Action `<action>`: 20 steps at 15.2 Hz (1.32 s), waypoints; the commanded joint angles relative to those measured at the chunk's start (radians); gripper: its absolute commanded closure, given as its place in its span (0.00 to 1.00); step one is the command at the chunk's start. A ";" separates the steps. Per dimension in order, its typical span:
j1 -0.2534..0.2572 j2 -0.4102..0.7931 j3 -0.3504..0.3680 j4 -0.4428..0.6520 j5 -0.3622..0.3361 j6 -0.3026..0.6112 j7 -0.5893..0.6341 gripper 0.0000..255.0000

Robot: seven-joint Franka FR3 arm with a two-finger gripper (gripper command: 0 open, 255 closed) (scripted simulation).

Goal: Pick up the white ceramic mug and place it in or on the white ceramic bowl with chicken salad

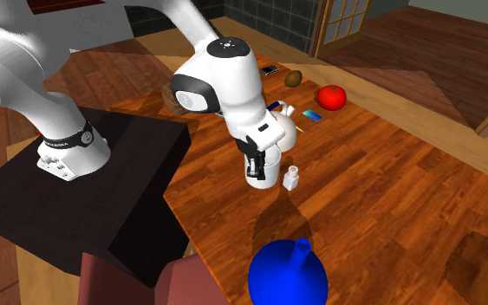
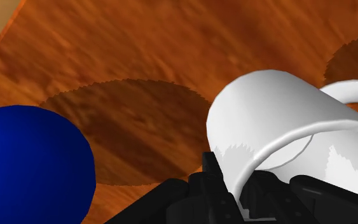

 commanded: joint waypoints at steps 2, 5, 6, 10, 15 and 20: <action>0.005 -0.036 -0.009 0.003 -0.014 -0.038 0.011 1.00; 0.045 -0.072 -0.008 -0.041 -0.040 -0.028 0.075 1.00; 0.065 -0.087 -0.006 -0.061 -0.053 -0.021 0.107 1.00; 0.145 -0.138 0.004 -0.130 -0.113 0.001 0.247 1.00; 0.240 -0.188 0.027 -0.189 -0.197 0.012 0.440 1.00; 0.325 -0.218 0.066 -0.218 -0.282 0.006 0.640 1.00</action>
